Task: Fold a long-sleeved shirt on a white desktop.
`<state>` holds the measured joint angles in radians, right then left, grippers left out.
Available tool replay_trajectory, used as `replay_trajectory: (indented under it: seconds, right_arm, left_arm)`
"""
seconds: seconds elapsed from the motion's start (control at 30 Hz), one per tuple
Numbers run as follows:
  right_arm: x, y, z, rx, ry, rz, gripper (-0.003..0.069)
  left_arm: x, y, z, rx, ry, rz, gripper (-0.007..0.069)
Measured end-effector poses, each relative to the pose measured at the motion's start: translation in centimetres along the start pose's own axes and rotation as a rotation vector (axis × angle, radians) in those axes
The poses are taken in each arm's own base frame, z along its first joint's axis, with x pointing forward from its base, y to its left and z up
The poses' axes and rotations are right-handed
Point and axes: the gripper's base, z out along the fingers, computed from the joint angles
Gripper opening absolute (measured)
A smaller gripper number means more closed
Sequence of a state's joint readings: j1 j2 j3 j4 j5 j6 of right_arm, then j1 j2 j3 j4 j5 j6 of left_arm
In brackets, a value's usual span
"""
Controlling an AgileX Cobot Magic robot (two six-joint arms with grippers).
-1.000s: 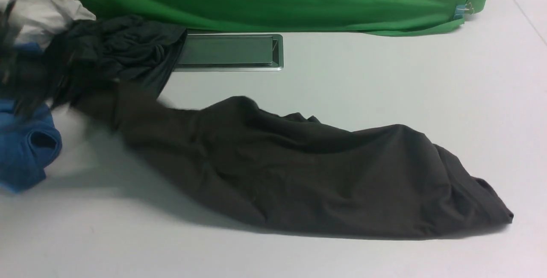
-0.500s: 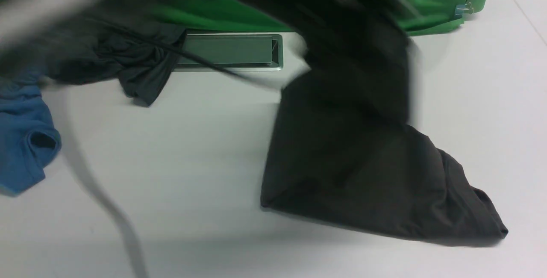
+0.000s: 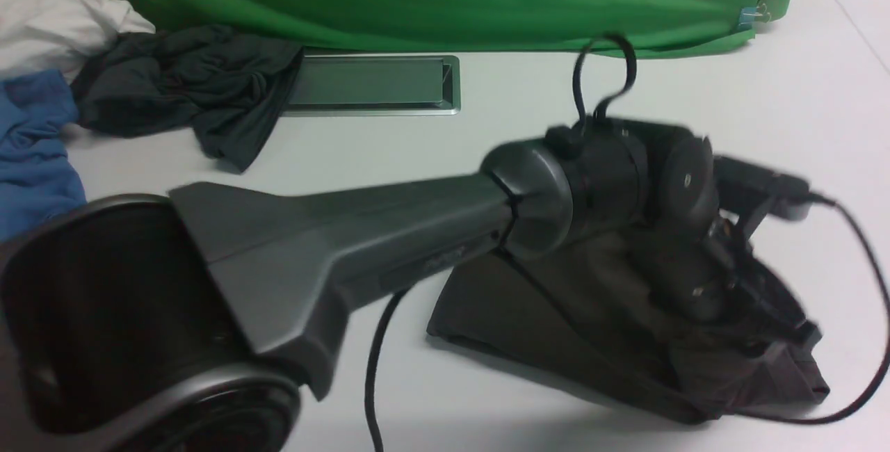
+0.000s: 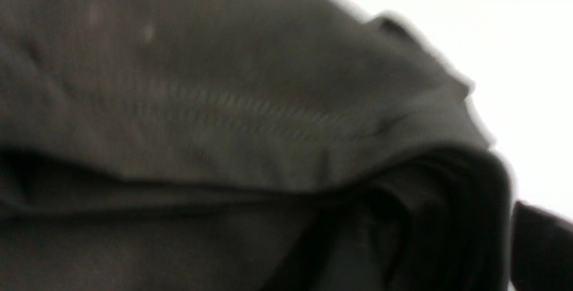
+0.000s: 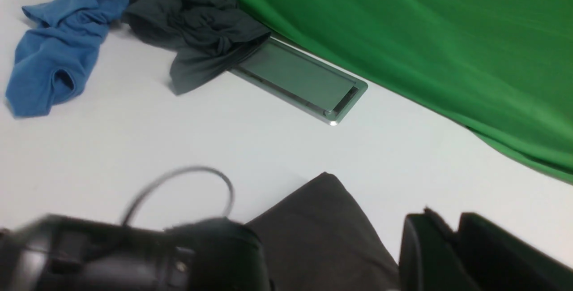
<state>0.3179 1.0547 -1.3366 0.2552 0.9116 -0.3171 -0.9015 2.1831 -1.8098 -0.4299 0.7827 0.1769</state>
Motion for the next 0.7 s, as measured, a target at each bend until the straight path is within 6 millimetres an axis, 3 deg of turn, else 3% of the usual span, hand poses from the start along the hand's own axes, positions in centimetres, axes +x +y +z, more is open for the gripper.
replay_trajectory:
  seconds: [0.03, 0.1, 0.17, 0.23, 0.27, 0.33, 0.37, 0.47, 0.5, 0.53, 0.57, 0.6, 0.7]
  right_arm:
    - [0.0, 0.0, -0.1, 0.001, -0.005, 0.004, 0.0108]
    - [-0.1, 0.0, -0.3, 0.006, -0.020, 0.006, 0.0128]
    - [-0.2, 0.0, -0.4, 0.010, -0.034, 0.008, 0.0142]
    - [-0.6, 0.1, -1.3, 0.027, -0.096, 0.007, 0.0188]
    - [-0.7, 0.1, -1.4, 0.030, -0.106, 0.007, 0.0197]
    - [-1.1, 0.2, -2.9, 0.054, -0.187, -0.002, 0.0276]
    - [-1.1, 0.2, -3.1, 0.056, -0.196, -0.003, 0.0281]
    - [-0.9, 0.2, -3.7, 0.079, -0.196, -0.025, 0.0323]
    - [-0.9, 0.2, -3.7, 0.079, -0.196, -0.025, 0.0324]
    - [-0.2, 0.1, -2.9, 0.075, -0.158, -0.020, 0.0328]
    - [-0.1, 0.1, -2.7, 0.075, -0.154, -0.018, 0.0329]
    - [1.1, -0.1, -1.1, 0.067, -0.097, 0.001, 0.0329]
    - [4.3, -0.6, 3.5, 0.054, 0.045, 0.096, 0.0332]
  left_arm:
    - [-0.7, -0.2, -1.5, -0.007, -0.030, 0.019, 0.0596]
    - [-1.7, -0.4, -4.1, -0.023, -0.082, 0.050, 0.0650]
    - [-2.3, -0.4, -6.1, -0.044, -0.120, 0.074, 0.0671]
    - [-3.4, 0.1, -10.8, -0.106, -0.199, 0.120, 0.0687]
    - [-3.5, 0.2, -11.6, -0.119, -0.211, 0.126, 0.0689]
    - [-3.6, 2.4, -17.0, -0.233, -0.249, 0.135, 0.0693]
    - [-3.6, 2.3, -17.3, -0.233, -0.255, 0.136, 0.0693]
    - [-2.1, 6.8, -22.2, -0.345, -0.218, 0.040, 0.0688]
    - [-1.9, 7.4, -22.5, -0.353, -0.208, 0.024, 0.0685]
    - [-0.9, 9.5, -23.4, -0.366, -0.164, -0.043, 0.0653]
    - [-0.7, 9.8, -23.5, -0.366, -0.159, -0.053, 0.0647]
    - [0.6, 11.9, -23.5, -0.357, -0.110, -0.124, 0.0580]
    - [3.7, 15.8, -22.0, -0.285, -0.031, -0.263, 0.0388]
